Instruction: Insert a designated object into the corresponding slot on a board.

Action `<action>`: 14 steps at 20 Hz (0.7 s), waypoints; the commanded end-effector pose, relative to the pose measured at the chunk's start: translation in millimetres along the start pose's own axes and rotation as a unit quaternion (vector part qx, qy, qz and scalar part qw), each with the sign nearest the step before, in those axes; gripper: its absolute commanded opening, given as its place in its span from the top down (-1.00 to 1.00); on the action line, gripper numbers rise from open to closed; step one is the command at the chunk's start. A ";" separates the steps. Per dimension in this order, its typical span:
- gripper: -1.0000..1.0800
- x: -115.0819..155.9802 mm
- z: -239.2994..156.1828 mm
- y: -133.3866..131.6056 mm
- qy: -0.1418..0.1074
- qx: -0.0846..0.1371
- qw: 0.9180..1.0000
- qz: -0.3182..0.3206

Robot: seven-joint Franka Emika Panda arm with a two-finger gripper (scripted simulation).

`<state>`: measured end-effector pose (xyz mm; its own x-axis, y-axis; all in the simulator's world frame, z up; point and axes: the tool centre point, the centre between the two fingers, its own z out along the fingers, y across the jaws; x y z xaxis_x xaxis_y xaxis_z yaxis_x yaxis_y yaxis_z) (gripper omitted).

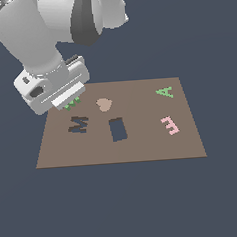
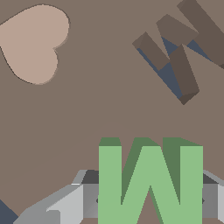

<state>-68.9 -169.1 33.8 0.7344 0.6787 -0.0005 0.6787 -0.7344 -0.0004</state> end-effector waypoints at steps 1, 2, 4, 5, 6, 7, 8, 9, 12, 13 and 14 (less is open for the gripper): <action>1.00 4.3 -0.7 4.0 0.000 0.000 1.000 -0.020; 1.00 6.5 -0.9 5.9 0.000 0.000 1.000 -0.030; 1.00 11.6 -1.4 10.0 0.000 0.000 0.999 -0.054; 1.00 14.6 -1.7 12.2 0.000 0.000 0.998 -0.067; 1.00 17.8 -2.0 14.4 0.000 -0.001 0.997 -0.081; 1.00 21.4 -2.3 16.7 0.000 -0.001 0.995 -0.095; 1.00 25.2 -2.6 19.1 0.000 -0.001 0.994 -0.111; 1.00 29.5 -3.0 21.4 0.000 -0.001 0.992 -0.128; 1.00 43.6 -4.1 27.7 0.000 -0.001 0.983 -0.182; 1.00 48.1 -4.4 29.3 0.000 -0.001 0.980 -0.198; 1.00 52.5 -4.7 30.7 0.000 -0.001 0.977 -0.214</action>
<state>-16.5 -159.0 37.7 0.4312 0.9023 -0.0008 0.9023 -0.4312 0.0005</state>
